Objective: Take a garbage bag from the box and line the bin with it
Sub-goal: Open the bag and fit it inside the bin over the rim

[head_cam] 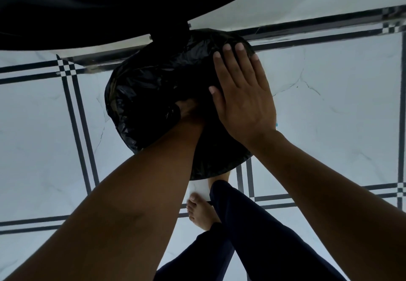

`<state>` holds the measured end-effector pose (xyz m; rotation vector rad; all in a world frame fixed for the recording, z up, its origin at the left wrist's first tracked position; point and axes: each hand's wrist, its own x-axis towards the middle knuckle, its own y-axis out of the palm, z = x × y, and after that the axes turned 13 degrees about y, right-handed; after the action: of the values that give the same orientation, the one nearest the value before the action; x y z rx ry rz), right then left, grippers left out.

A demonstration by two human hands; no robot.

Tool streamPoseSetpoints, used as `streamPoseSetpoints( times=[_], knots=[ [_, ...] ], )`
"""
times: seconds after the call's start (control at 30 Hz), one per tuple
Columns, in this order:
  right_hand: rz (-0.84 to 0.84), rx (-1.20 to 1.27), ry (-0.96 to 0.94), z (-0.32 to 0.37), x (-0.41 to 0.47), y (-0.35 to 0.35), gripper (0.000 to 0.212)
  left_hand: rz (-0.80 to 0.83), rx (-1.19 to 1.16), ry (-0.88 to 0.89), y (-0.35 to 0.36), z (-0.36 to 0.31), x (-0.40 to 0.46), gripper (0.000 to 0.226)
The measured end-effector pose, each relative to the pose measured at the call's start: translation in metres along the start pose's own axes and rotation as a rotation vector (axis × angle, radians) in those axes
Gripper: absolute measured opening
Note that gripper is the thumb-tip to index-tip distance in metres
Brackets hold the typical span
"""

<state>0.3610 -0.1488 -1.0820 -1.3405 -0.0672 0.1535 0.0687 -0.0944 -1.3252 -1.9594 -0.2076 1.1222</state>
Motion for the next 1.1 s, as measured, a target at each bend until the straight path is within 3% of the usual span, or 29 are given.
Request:
streamPoseSetpoints(
  times=[0.07, 0.1, 0.17, 0.27, 0.33, 0.37, 0.43, 0.5, 0.57, 0.6, 0.63, 0.7, 0.73, 0.8, 0.83, 0.9, 0.93, 1.03, 1.1],
  knots=[
    [0.011, -0.007, 0.001, 0.001, 0.0, -0.001, 0.058, -0.038, 0.086, 0.027, 0.035, 0.049, -0.017, 0.027],
    [0.018, -0.014, 0.001, 0.002, 0.001, -0.002, 0.059, -0.035, 0.19, 0.044, 0.019, 0.037, 0.003, 0.025],
    [0.025, -0.022, 0.0, 0.001, 0.001, -0.002, 0.059, 0.005, 0.168, 0.058, 0.015, 0.054, 0.003, 0.035],
    [0.031, -0.019, 0.007, 0.0, 0.001, -0.002, 0.06, 0.14, 0.0, 0.284, -0.127, -0.059, 0.064, 0.067],
    [0.021, -0.02, 0.009, 0.002, 0.001, -0.001, 0.06, 0.236, 0.185, 0.472, -0.231, -0.167, 0.123, 0.045],
    [0.012, -0.023, 0.007, 0.001, 0.001, -0.001, 0.06, 0.267, 0.234, 0.5, -0.248, -0.192, 0.13, 0.05],
    [-0.003, -0.032, -0.003, 0.001, 0.001, 0.0, 0.06, 0.536, 0.527, 0.539, -0.245, -0.202, 0.136, 0.08],
    [-0.015, -0.037, -0.008, 0.0, 0.001, 0.001, 0.06, 0.579, 0.616, 0.379, -0.216, -0.186, 0.123, 0.092],
    [-0.03, -0.035, -0.01, 0.0, 0.0, 0.001, 0.059, 0.366, 0.377, 0.11, -0.167, -0.125, 0.085, 0.076],
    [-0.033, -0.034, -0.011, 0.0, 0.0, 0.001, 0.059, 0.328, 0.146, 0.022, -0.13, -0.085, 0.06, 0.058],
    [-0.036, -0.032, -0.011, 0.0, 0.001, 0.001, 0.06, 0.203, 0.136, 0.114, -0.083, -0.046, 0.029, 0.046],
    [-0.03, -0.032, -0.012, 0.002, 0.0, 0.001, 0.06, 0.093, 0.184, 0.149, 0.014, 0.038, -0.031, 0.034],
    [-0.027, -0.032, -0.009, 0.002, 0.0, 0.0, 0.06, 0.09, 0.172, 0.168, 0.025, 0.046, -0.03, 0.033],
    [-0.021, -0.032, -0.003, 0.003, 0.0, -0.001, 0.06, 0.126, 0.187, 0.316, -0.068, -0.033, 0.025, 0.046],
    [-0.019, -0.034, -0.002, 0.003, 0.0, -0.001, 0.06, 0.11, 0.335, 0.509, -0.128, -0.076, 0.057, 0.052],
    [-0.014, -0.028, -0.003, 0.002, 0.0, -0.002, 0.06, 0.18, 0.447, 0.743, -0.239, -0.199, 0.11, 0.04],
    [-0.014, -0.025, -0.003, 0.002, 0.0, -0.002, 0.06, 0.277, 0.473, 0.668, -0.259, -0.233, 0.118, 0.045],
    [-0.017, -0.035, -0.002, 0.0, -0.003, 0.009, 0.059, 0.383, 0.559, 0.501, -0.249, -0.219, 0.124, 0.069],
    [-0.015, -0.039, -0.006, 0.0, -0.005, 0.009, 0.06, 0.474, 0.584, 0.499, -0.24, -0.206, 0.124, 0.077]
  ],
)
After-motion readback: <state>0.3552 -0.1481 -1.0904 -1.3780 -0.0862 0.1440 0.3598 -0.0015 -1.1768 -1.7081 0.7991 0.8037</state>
